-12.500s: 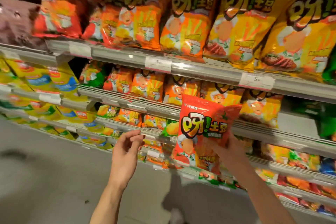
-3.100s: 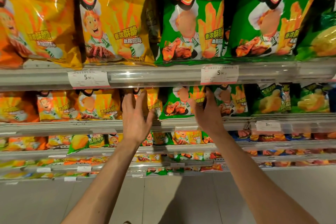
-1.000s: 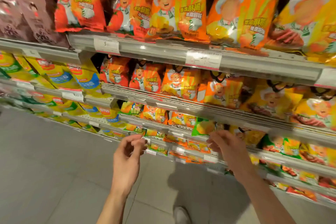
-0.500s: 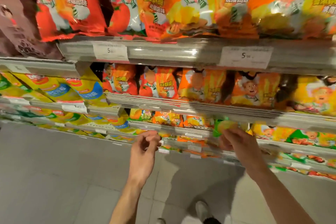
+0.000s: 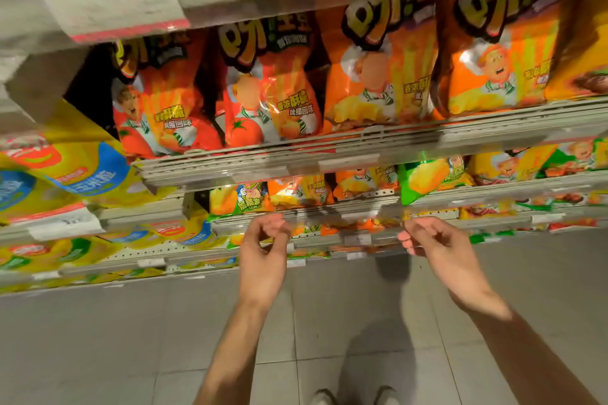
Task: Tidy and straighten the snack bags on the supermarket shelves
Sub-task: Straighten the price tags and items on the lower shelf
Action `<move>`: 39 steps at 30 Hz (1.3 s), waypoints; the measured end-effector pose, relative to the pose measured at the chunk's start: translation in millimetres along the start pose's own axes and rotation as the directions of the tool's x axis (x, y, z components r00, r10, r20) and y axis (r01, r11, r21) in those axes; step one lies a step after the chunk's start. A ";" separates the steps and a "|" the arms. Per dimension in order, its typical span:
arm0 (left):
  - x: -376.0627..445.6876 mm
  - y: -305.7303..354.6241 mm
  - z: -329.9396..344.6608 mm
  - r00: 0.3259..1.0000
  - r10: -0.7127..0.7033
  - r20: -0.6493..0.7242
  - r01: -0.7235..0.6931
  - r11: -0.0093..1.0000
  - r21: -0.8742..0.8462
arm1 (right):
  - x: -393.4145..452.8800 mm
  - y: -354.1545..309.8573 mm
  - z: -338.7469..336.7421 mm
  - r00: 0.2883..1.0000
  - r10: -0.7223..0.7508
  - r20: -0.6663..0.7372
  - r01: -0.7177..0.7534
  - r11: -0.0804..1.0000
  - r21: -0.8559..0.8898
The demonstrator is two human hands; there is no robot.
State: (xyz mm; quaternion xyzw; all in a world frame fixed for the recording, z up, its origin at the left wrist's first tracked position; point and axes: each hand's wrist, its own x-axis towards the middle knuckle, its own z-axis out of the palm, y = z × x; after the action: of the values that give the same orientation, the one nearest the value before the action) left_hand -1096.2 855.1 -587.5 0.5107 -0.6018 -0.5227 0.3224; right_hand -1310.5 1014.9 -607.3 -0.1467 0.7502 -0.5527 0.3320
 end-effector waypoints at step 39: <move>137.6 -116.6 73.2 0.722 0.677 -0.142 -0.542 0.681 0.493 | 179.0 92.5 101.0 0.393 -0.920 0.020 0.574 0.228 -0.786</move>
State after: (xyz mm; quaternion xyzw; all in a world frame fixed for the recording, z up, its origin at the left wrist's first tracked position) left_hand -1168.6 754.0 -737.3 0.4099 -0.7762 -0.1534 0.4539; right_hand -1362.0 867.8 -770.2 -0.4780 0.7698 -0.3360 -0.2570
